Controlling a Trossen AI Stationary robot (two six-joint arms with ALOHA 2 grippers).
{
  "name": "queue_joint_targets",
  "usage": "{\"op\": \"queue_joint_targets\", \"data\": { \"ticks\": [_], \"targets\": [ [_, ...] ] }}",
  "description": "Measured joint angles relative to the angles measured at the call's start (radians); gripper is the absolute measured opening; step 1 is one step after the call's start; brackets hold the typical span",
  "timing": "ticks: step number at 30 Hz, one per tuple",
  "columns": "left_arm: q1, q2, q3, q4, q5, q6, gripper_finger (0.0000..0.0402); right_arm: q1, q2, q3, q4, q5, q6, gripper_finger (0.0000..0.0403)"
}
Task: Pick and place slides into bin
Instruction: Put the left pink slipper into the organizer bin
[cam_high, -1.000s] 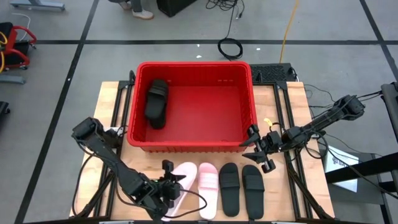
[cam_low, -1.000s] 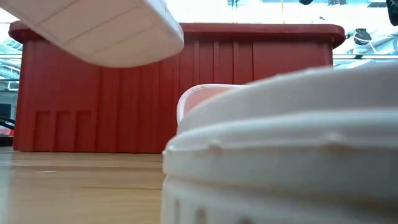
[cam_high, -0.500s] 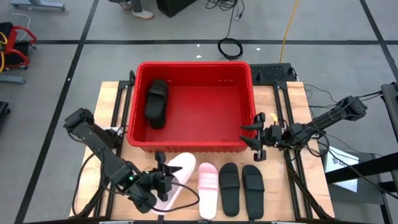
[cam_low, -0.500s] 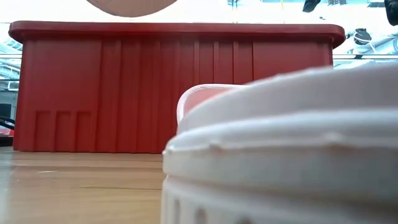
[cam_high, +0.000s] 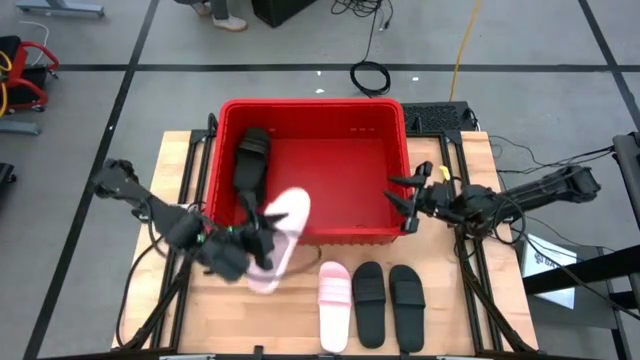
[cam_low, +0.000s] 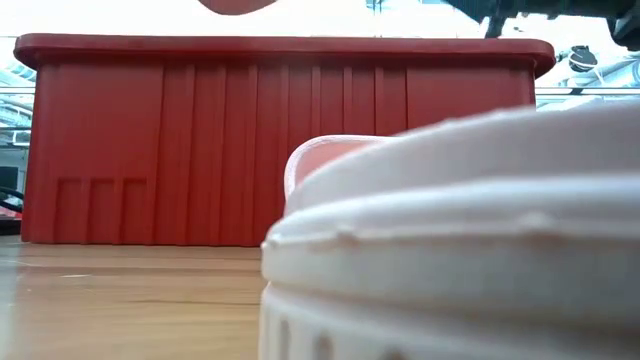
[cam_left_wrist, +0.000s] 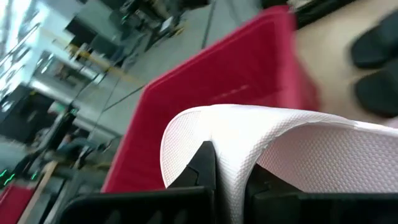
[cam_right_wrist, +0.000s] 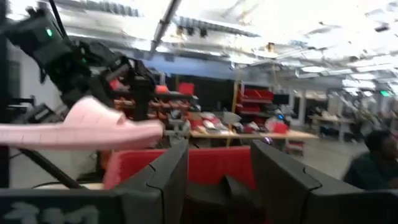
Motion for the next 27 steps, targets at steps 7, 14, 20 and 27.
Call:
{"op": "queue_joint_targets", "data": {
  "ticks": [7,14,20,27],
  "targets": [
    [0.190,-0.090,0.000,-0.046,0.076,0.067,0.0004,-0.080,-0.019,0.000,-0.135,-0.004,0.065,0.0164],
    [0.395,-0.130,0.000,-0.044,0.198,0.152,0.0003,-0.127,-0.018,0.000,-0.174,-0.004,0.082,0.0164],
    [0.608,-0.131,-0.025,-0.016,0.398,0.260,0.0009,-0.176,-0.018,0.000,-0.198,-0.005,0.083,0.0164],
    [0.800,-0.129,-0.152,0.114,0.490,0.361,0.0010,-0.239,-0.018,0.000,-0.218,-0.005,0.083,0.0164]
  ]
}}
